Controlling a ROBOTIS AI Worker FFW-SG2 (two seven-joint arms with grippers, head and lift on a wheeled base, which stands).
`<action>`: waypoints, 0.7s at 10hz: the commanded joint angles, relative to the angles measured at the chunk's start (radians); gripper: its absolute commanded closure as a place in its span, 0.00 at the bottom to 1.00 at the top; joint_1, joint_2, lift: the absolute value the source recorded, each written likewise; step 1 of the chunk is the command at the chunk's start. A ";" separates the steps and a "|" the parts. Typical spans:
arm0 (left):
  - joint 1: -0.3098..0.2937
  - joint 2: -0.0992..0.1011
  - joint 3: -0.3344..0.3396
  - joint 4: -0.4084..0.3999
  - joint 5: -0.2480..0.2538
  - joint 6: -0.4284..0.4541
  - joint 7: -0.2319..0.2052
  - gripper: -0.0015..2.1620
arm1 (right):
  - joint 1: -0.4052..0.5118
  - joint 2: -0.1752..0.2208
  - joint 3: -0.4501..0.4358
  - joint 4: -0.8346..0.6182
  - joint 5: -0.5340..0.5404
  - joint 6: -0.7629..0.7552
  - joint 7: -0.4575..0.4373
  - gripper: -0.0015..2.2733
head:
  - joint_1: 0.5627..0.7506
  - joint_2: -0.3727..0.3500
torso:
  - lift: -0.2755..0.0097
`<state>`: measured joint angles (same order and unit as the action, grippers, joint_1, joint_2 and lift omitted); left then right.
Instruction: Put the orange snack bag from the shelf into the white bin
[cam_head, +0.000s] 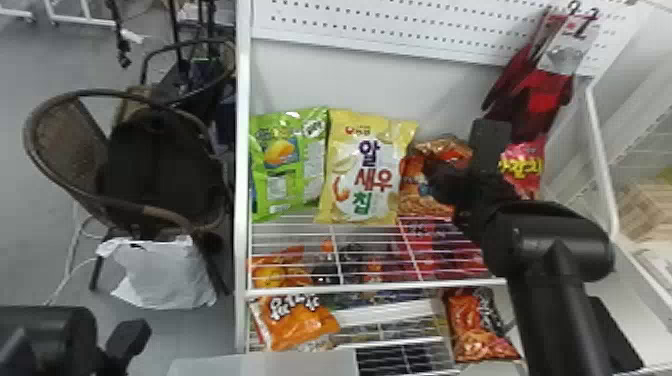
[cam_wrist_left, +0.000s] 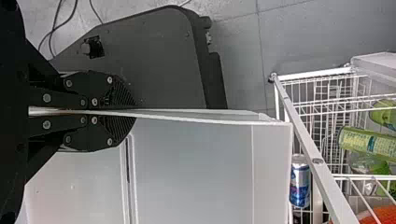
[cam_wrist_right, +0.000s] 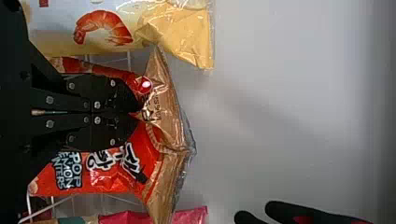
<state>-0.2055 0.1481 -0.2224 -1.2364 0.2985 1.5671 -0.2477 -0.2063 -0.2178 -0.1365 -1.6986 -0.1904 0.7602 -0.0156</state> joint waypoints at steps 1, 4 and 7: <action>0.000 -0.002 0.000 -0.002 -0.001 0.004 0.001 0.99 | 0.024 0.000 -0.029 -0.084 -0.006 0.101 0.017 0.99 | 0.70 0.16 | 0.97; 0.000 -0.008 0.000 -0.003 -0.002 0.004 0.002 0.99 | 0.090 -0.002 -0.097 -0.259 -0.020 0.304 0.077 0.99 | 0.70 0.14 | 0.97; -0.002 -0.015 -0.002 0.000 -0.013 0.004 0.004 0.99 | 0.162 -0.002 -0.167 -0.451 -0.061 0.414 0.115 0.99 | 0.70 0.11 | 0.97</action>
<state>-0.2070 0.1342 -0.2238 -1.2370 0.2868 1.5670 -0.2438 -0.0600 -0.2194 -0.2899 -2.1089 -0.2446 1.1580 0.0976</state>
